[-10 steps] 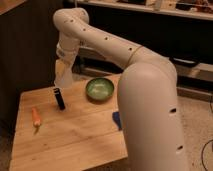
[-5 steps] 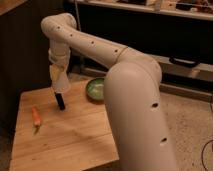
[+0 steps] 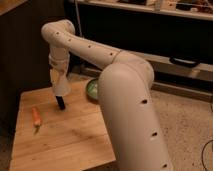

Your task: Place the ceramic cup over the eraser

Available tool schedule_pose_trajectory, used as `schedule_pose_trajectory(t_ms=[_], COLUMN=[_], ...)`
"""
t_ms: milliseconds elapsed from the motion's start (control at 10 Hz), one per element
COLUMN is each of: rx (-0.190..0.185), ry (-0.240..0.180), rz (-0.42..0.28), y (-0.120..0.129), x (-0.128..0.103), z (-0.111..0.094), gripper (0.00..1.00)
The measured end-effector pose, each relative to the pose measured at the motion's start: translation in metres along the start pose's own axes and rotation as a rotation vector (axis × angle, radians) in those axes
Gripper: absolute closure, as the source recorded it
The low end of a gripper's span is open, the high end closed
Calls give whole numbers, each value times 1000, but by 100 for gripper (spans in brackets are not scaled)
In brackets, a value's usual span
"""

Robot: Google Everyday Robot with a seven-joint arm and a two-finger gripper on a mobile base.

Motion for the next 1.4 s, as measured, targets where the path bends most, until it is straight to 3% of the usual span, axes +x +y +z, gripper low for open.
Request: schedule_pose_trajectory(t_ms=[600, 800, 1400], rx=[-28, -40, -72], ry=[14, 19, 55], rz=[-24, -25, -38], y=[8, 8, 16], x=[-15, -16, -18], z=[16, 25, 38], gripper=[100, 96, 33])
